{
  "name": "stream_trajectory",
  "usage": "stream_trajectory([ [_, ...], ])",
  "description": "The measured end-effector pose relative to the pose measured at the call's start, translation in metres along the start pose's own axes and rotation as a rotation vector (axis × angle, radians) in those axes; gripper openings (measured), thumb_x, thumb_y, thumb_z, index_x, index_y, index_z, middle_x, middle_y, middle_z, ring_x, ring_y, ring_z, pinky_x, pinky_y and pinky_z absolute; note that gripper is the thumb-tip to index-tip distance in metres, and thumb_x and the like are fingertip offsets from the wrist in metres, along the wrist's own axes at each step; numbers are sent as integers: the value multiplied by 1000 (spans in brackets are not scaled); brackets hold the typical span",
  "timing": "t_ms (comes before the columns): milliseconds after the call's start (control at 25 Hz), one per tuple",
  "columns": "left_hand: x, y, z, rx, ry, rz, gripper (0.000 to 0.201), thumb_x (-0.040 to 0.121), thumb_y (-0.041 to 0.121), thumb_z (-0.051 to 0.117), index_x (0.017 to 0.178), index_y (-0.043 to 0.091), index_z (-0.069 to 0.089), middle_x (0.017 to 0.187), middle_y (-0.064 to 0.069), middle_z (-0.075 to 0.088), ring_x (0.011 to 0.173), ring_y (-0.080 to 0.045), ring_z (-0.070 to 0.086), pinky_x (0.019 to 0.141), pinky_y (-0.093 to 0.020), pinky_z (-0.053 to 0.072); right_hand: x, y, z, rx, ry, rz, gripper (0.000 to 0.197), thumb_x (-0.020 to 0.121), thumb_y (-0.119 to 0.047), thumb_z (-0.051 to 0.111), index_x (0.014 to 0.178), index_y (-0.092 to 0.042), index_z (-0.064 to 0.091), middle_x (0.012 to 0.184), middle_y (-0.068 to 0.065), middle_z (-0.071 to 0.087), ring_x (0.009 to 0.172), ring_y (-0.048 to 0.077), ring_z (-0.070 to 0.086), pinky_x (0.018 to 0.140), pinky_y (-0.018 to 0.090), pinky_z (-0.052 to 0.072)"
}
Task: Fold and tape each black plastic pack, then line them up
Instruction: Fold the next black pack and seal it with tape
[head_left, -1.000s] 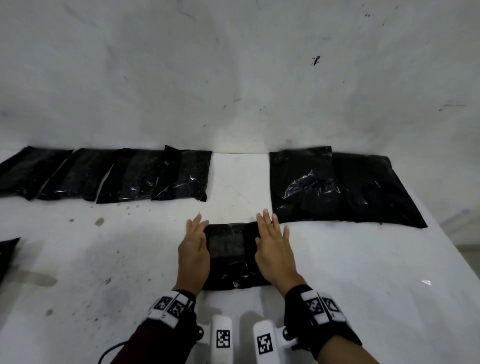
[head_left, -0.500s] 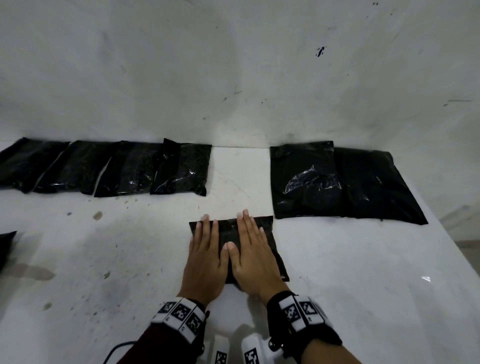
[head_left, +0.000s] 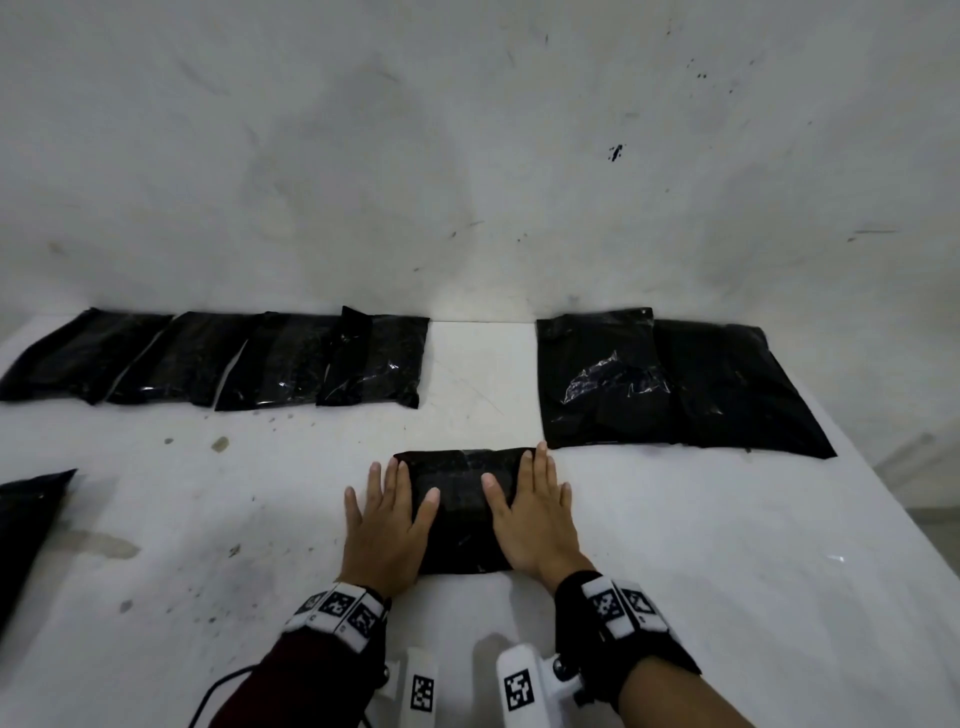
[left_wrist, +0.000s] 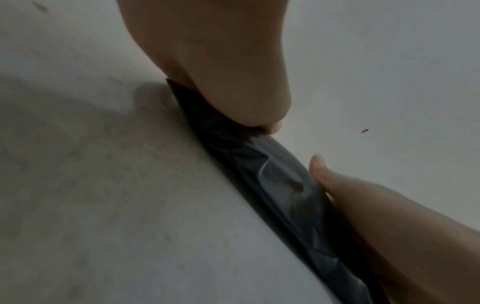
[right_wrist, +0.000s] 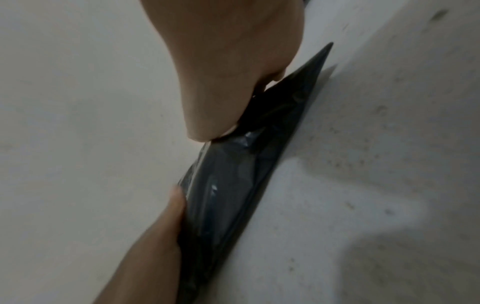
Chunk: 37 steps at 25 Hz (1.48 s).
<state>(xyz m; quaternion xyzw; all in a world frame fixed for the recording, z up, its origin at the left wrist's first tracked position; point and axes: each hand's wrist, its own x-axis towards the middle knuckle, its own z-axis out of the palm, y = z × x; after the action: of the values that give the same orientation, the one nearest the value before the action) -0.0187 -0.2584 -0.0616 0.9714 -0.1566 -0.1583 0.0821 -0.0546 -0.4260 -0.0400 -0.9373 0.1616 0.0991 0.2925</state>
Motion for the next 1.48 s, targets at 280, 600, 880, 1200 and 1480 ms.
stream_trajectory([
  [280, -8, -9, -6, -126, 63, -75, 73, 83, 48, -17, 149, 21, -1, 157, 2, -7, 144, -27, -6, 114, -53, 4, 3, 13, 2, -59, 97, -83, 50, 103, -26, 18, 151, -14, 9, 159, 2, -3, 146, 20, -5, 117, 37, 3],
  [600, -6, -10, -10, 8, 183, 53, 119, 56, 80, -34, 149, 25, 17, 157, -7, 9, 144, -31, -2, 112, -53, -3, 2, 21, -11, -271, 11, -270, 60, 91, -5, 33, 149, -15, 19, 154, 0, 24, 146, 22, 8, 116, 49, 6],
  [880, -24, 28, -10, -418, 608, -278, 44, 86, 19, 59, 120, -7, 48, 125, -26, 47, 109, -45, 48, 86, -52, 42, -21, 7, -4, -143, 313, -218, 30, 93, -29, 41, 104, -12, 64, 94, 8, 64, 86, 29, 59, 71, 37, 47],
  [1200, -52, 32, -11, -786, 439, -521, 71, 82, 42, 64, 124, -4, 33, 124, -23, 32, 105, -41, 42, 88, -44, 40, -17, 8, -4, -63, 121, -163, 41, 97, -41, 41, 135, -27, 44, 128, 2, 51, 119, 23, 39, 96, 33, 34],
  [1480, -15, 26, -19, -965, 400, -199, 95, 66, 19, 80, 142, 7, 25, 134, -13, 33, 124, -29, 39, 104, -43, 38, -2, 4, -12, 310, 115, -160, 37, 89, -21, 58, 126, -24, 56, 107, 4, 53, 109, 22, 51, 89, 18, 39],
])
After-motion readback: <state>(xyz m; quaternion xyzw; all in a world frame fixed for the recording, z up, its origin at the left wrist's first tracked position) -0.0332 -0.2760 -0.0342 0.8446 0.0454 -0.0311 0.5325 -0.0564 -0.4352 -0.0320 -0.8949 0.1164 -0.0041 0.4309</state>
